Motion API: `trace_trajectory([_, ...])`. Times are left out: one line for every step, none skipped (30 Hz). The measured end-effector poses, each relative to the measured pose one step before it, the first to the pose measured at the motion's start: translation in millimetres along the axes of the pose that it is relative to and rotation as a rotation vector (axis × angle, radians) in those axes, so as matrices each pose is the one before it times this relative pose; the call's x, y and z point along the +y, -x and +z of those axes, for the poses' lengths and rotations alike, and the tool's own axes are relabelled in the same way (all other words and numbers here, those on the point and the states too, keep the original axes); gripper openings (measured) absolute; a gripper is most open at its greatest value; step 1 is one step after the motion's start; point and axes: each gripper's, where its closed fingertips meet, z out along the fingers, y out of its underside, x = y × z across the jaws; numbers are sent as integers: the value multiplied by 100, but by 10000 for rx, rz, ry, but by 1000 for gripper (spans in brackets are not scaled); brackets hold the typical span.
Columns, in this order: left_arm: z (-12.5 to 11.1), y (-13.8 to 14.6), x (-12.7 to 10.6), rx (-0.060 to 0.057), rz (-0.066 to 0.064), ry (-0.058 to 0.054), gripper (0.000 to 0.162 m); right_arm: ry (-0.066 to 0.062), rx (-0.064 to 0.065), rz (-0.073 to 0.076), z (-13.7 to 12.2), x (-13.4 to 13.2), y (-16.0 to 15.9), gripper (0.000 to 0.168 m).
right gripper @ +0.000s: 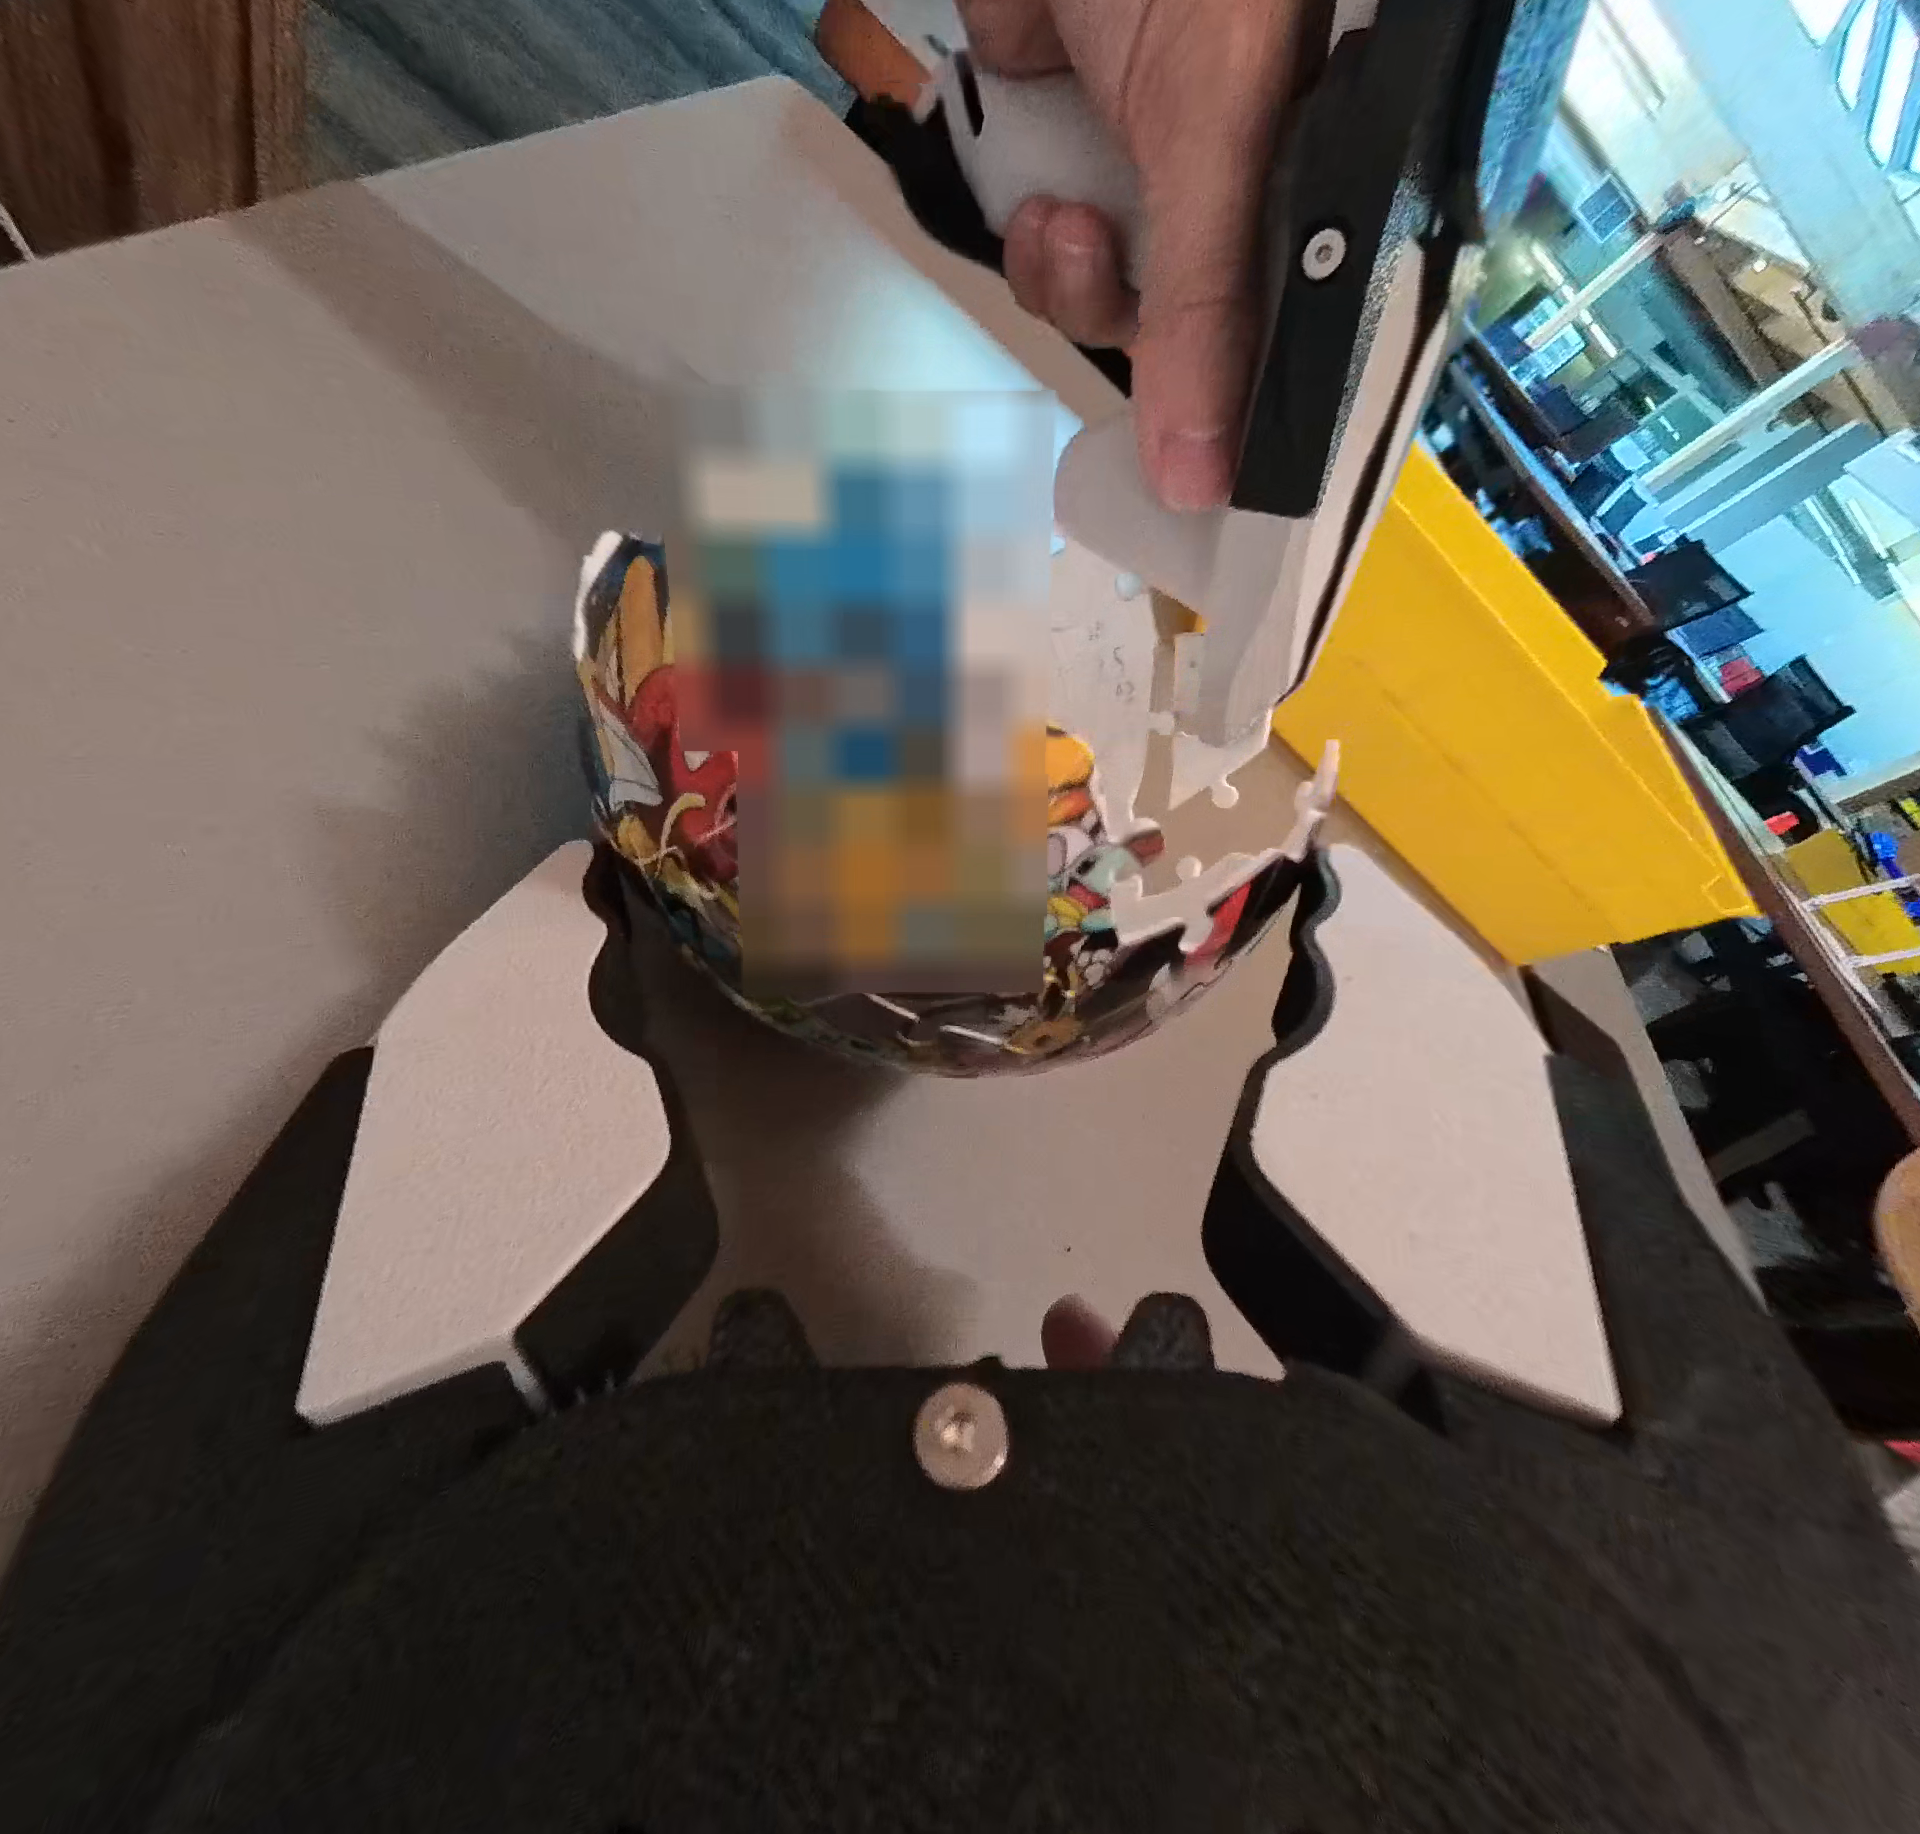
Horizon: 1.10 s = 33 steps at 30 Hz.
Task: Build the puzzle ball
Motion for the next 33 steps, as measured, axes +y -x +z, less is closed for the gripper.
trace_trajectory([-65, 77, 88, 35, -150, -63, 1, 48, -103, 13, 2, -137, 89, 121])
trace_trajectory([-75, -81, 17, 135, -134, -100, 1, 76, -108, -45, 14, -132, 95, 121])
trace_trajectory([-92, -249, -49, 221, -126, -148, 1, 116, -135, -57, 14, -108, 85, 121])
trace_trajectory([-90, -257, -35, 203, -151, -129, 2, 143, -183, -23, -22, -83, 81, 121])
trace_trajectory([-88, -191, 29, 158, -138, -74, 2, 112, -259, 29, -71, -121, 127, 121])
trace_trajectory([-93, -173, 65, 129, -115, -56, 2, 98, -360, 122, -111, -155, 149, 121])
trace_trajectory([-92, -118, 100, 95, -139, -56, 2, 112, -439, 227, -150, -112, 174, 120])
trace_trajectory([-85, -85, 117, 96, -172, -52, 2, 164, -496, 269, -151, -27, 154, 120])
trace_trajectory([-71, -98, 123, 130, -171, -66, 2, 183, -502, 292, -116, -13, 101, 120])
trace_trajectory([-69, -128, 142, 175, -177, -75, 2, 184, -536, 325, -129, -10, 81, 120])
trace_trajectory([-49, -144, 199, 215, -222, -49, 2, 98, -484, 287, -118, -110, 14, 120])
trace_trajectory([-42, -122, 260, 217, -261, -23, 2, 20, -361, 230, -23, -201, -118, 120])
trace_trajectory([-29, -111, 309, 199, -246, -22, 2, 44, -346, 204, 62, -171, -179, 120])
trace_trajectory([7, -104, 352, 195, -203, -30, 2, 147, -365, 192, 43, -23, -225, 120])
trace_trajectory([24, -102, 398, 183, -142, -23, 2, 250, -366, 139, 40, 107, -246, 120])
trace_trajectory([39, 10, 433, 115, -85, -3, 2, 308, -402, 64, -46, 85, -224, 119])
trace_trajectory([48, 173, 413, 11, -51, -17, 2, 311, -438, -6, -53, 93, -110, 119])
trace_trajectory([59, 270, 357, -23, -42, -38, 2, 251, -428, -17, -41, -22, -131, 119])
trace_trajectory([90, 256, 273, 24, -77, -65, 2, 260, -431, 75, -23, 25, -131, 119])
trace_trajectory([115, 225, 196, 81, -150, -84, 2, 291, -432, 147, -52, 47, -177, 119])
trace_trajectory([124, 229, 125, 102, -216, -100, 2, 274, -433, 180, 39, 30, -176, 119])
trace_trajectory([124, 253, 73, 104, -243, -104, 2, 286, -456, 167, 131, 32, -144, 119])
trace_trajectory([138, 297, 80, 88, -244, -89, 2, 261, -422, 125, 0, -93, -83, 119])
trace_trajectory([165, 261, 93, 90, -215, -67, 2, 169, -338, 76, 26, -268, -170, 119])
trace_trajectory([144, 154, 155, 121, -160, -20, 2, 126, -268, 141, 94, -315, -264, 119])
trace_trajectory([110, 85, 251, 120, -124, 37, 2, 147, -277, 238, 127, -248, -272, 119])
trace_trajectory([93, 122, 310, 63, -123, 82, 2, 142, -281, 260, 3, -277, -77, 119])
trace_trajectory([77, 126, 292, 38, -96, 100, 1, 133, -242, 207, 116, -277, -166, 119])
trace_trajectory([84, 87, 245, 41, -19, 84, 1, 144, -179, 129, 126, -246, -155, 119])
trace_trajectory([79, 103, 166, 8, 47, 55, 2, 143, -141, 59, 125, -229, -126, 119])
trace_trajectory([94, 156, 139, -27, 22, 52, 2, 129, -93, 65, 96, -168, -223, 119])
trace_trajectory([118, 80, 136, 24, -40, 66, 1, 119, -81, 124, -139, 29, -57, 119])
trace_trajectory([149, -89, 244, 133, -56, 149, 2, 114, -99, 135, 18, -112, -135, 119])
